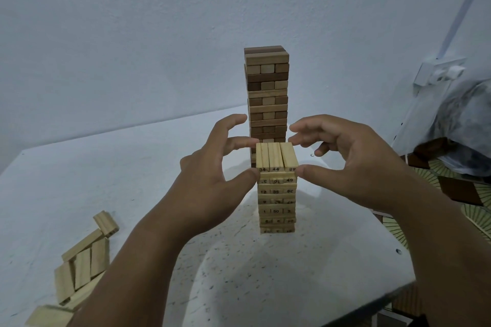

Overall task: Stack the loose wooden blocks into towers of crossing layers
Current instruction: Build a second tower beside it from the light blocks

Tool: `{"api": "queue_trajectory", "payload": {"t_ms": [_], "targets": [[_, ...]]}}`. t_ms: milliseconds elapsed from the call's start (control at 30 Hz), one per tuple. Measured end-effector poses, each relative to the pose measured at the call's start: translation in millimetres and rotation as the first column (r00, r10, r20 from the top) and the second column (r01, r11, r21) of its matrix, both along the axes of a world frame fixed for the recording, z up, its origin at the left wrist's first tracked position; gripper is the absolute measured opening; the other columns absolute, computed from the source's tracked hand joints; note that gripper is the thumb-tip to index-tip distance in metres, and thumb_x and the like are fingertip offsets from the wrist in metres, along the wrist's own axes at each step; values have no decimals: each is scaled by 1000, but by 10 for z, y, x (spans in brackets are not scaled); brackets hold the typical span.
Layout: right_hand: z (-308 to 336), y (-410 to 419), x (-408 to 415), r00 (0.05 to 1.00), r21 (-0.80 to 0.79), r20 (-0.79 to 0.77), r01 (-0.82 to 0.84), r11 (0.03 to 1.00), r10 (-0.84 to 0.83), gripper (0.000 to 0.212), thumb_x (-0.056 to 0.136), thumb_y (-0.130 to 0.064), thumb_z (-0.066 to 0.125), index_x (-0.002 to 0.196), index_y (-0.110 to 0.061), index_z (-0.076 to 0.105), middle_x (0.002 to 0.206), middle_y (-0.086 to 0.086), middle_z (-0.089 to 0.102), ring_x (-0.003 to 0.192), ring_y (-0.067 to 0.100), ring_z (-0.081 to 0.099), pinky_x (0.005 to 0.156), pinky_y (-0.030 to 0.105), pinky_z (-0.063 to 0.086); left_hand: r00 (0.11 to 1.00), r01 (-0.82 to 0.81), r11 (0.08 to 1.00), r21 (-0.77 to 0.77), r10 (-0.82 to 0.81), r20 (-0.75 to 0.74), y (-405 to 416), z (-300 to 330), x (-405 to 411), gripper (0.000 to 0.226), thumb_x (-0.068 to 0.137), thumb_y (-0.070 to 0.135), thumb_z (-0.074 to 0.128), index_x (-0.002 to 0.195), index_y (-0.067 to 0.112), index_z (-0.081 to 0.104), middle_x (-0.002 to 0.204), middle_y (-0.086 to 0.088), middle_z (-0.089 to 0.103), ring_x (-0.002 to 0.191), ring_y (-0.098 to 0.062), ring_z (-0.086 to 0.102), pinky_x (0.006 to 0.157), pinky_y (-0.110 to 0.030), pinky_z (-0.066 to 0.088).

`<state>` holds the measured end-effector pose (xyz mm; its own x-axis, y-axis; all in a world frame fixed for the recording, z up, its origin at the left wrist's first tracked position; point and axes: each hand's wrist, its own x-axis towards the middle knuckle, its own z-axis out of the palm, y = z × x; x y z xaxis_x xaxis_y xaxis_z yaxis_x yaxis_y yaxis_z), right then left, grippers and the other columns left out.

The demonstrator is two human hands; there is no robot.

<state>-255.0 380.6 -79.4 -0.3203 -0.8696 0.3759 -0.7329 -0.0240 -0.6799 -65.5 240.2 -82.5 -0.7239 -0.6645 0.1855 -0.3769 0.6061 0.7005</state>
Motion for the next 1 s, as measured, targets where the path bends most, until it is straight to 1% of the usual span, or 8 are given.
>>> {"api": "queue_trajectory", "payload": {"t_ms": [267, 400, 467, 600, 700, 800, 867, 1000], "targets": [[-7, -15, 6, 1000, 3, -1, 4, 1000, -4, 52, 77, -30, 80, 122, -40, 57, 110, -25, 66, 109, 4, 59, 88, 31, 54, 1000, 6, 1000, 4, -6, -5, 16, 6, -9, 69, 87, 49, 65, 134, 62, 16, 111, 44, 44, 140, -12, 35, 116, -55, 27], [1, -5, -2, 1000, 10, -6, 16, 1000, -15, 54, 75, -34, 81, 122, -43, 56, 111, -27, 65, 110, 1, 58, 88, 29, 54, 1000, 13, 1000, 25, -13, -7, 32, 34, 8, 71, 86, 51, 66, 134, 63, 15, 133, 37, 46, 141, -14, 34, 116, -58, 26], [14, 10, -3, 1000, 10, 1, 29, 1000, -29, 56, 73, -40, 81, 123, -44, 56, 113, -28, 65, 110, 1, 58, 87, 27, 54, 1000, 13, 1000, 28, -13, -2, 37, 48, 32, 74, 80, 58, 65, 134, 64, 14, 139, 35, 44, 141, -12, 34, 116, -57, 26], [64, 19, 63, 996, -59, -17, 81, 995, -82, 49, 72, -54, 73, 118, -42, 60, 111, -28, 63, 108, 4, 58, 83, 25, 52, 999, -9, 1000, 3, 9, -35, 59, 76, 146, 70, 73, 62, 57, 130, 67, 17, 125, 44, 44, 132, -4, 38, 115, -52, 30], [125, 1, 236, 991, -166, -61, 104, 981, -115, 33, 80, -44, 75, 111, -42, 63, 102, -29, 62, 99, 5, 58, 79, 15, 47, 997, -40, 999, -31, 38, -63, 117, 112, 296, 62, 80, 61, 57, 130, 67, 21, 121, 46, 45, 133, -7, 38, 111, -49, 34], [202, -34, 550, 993, -256, -89, 47, 966, -72, 26, 83, -30, 74, 108, -31, 67, 94, -28, 61, 93, 2, 58, 77, 8, 42, 995, -65, 996, -57, 61, -83, 189, 167, 537, 56, 79, 61, 51, 129, 65, 27, 124, 43, 49, 131, -11, 42, 108, -48, 38], [208, -82, 799, 996, -230, -88, -10, 973, -11, 26, 82, -36, 70, 108, -32, 66, 95, -30, 59, 94, 0, 58, 75, 8, 44, 991, -93, 992, -84, 84, -103, 236, 191, 751, 48, 85, 57, 55, 127, 63, 33, 122, 42, 51, 128, -8, 45, 106, -46, 40], [34, -236, 1247, 993, -23, -96, -66, 998, 64, 26, 85, -45, 69, 106, -50, 55, 98, -42, 49, 104, -11, 49, 71, 4, 43, 982, -164, 982, -93, 155, -105, 296, 122, 1168, 33, 87, 48, 57, 118, 59, 49, 120, 40, 53, 125, -6, 47, 104, -44, 41]]}}
